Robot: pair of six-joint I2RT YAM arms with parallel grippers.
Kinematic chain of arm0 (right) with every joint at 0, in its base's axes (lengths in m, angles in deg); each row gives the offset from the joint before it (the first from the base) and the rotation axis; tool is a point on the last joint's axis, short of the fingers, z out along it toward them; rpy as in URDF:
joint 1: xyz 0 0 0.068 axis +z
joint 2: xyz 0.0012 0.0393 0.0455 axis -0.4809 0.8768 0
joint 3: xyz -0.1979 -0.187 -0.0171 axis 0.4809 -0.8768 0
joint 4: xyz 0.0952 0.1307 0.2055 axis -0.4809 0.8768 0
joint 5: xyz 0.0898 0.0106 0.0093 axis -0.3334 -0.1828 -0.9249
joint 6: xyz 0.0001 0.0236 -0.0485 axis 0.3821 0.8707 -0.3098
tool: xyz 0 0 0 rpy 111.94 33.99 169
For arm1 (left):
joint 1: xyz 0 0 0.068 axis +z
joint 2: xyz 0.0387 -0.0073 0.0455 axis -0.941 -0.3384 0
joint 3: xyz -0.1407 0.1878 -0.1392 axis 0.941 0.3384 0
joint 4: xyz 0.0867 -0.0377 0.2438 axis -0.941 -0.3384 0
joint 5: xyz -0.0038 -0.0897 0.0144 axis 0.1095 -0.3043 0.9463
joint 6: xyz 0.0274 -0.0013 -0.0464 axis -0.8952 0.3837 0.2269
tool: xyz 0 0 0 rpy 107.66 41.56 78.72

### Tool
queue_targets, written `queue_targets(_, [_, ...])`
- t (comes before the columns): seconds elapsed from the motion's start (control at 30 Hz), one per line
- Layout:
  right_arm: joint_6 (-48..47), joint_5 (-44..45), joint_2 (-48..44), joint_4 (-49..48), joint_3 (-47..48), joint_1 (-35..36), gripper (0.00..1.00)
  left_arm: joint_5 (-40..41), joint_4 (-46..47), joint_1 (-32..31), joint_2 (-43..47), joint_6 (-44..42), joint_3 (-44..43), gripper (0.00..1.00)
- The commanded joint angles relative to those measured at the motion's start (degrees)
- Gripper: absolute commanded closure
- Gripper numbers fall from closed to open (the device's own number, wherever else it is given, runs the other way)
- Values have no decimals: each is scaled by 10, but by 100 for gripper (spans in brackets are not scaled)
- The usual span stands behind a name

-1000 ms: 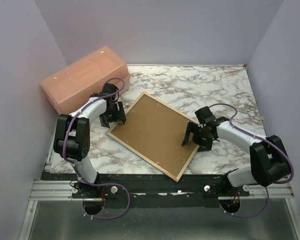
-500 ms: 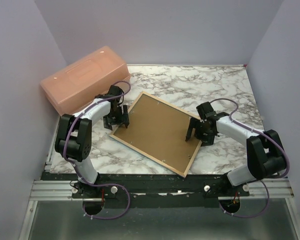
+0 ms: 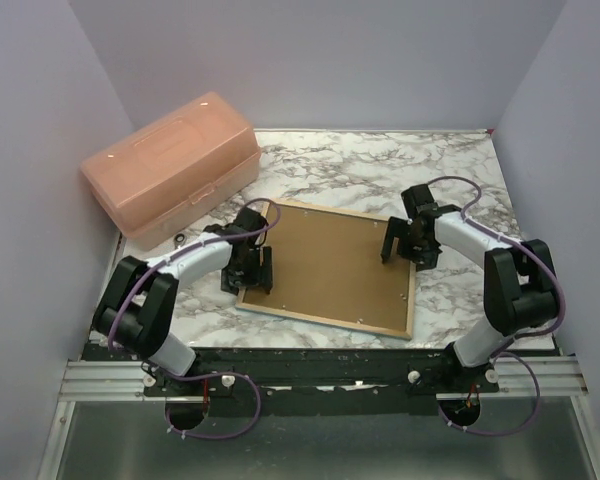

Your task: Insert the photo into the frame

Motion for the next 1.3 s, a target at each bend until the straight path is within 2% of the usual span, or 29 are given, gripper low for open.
queue_targets(0.0, [-6,-101,28,-15,53,13,6,-113,61,-62,64,92,68,25])
queue_targets(0.2, [-28,-168,62,-15,67,13,7,-101,76,-92,153,141,141,25])
queue_targets(0.43, [-32,-168,62,-19,53,14,5,-51,55,-91,207,163,156,20])
queue_targets(0.57, [-34,-128,48,-6,54,14,0,-9,19,-82,185,150,127,16])
queue_targets(0.73, [-32,-80,28,12,51,14,0,20,-1,-47,158,125,98,14])
queue_targets(1.0, [-38,-78,25,9,29,14,0,27,9,34,109,72,43,14])
queue_targets(1.27, [-43,-80,40,7,44,14,0,72,5,55,8,46,-34,18])
